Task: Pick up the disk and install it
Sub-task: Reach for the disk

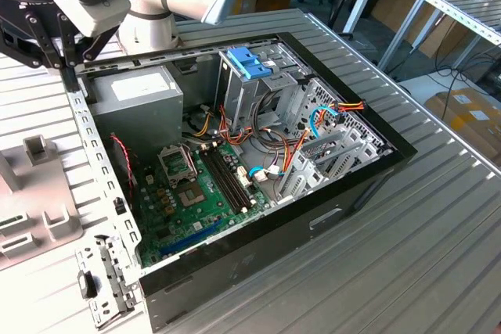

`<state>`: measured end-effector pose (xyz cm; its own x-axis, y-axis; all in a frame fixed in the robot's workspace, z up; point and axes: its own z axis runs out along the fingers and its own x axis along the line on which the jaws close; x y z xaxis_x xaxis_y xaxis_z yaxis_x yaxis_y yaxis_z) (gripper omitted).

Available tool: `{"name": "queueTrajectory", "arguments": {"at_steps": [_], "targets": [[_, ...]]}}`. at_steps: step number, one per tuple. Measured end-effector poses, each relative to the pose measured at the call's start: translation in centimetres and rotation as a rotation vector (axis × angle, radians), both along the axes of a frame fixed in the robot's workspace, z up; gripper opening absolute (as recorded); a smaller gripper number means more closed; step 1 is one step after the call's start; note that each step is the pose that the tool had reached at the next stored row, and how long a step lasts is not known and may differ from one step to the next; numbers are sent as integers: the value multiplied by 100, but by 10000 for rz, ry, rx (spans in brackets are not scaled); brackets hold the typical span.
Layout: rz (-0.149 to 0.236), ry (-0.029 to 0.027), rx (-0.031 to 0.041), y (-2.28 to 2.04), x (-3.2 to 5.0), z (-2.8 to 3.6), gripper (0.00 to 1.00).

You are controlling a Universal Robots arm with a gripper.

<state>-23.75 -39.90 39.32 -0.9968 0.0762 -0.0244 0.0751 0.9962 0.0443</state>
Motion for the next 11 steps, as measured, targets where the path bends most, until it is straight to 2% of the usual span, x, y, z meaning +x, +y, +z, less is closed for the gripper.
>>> {"name": "queueTrajectory", "arguments": {"at_steps": [11], "targets": [[-1, -1, 0, 0, -61, 0, 11]]}}
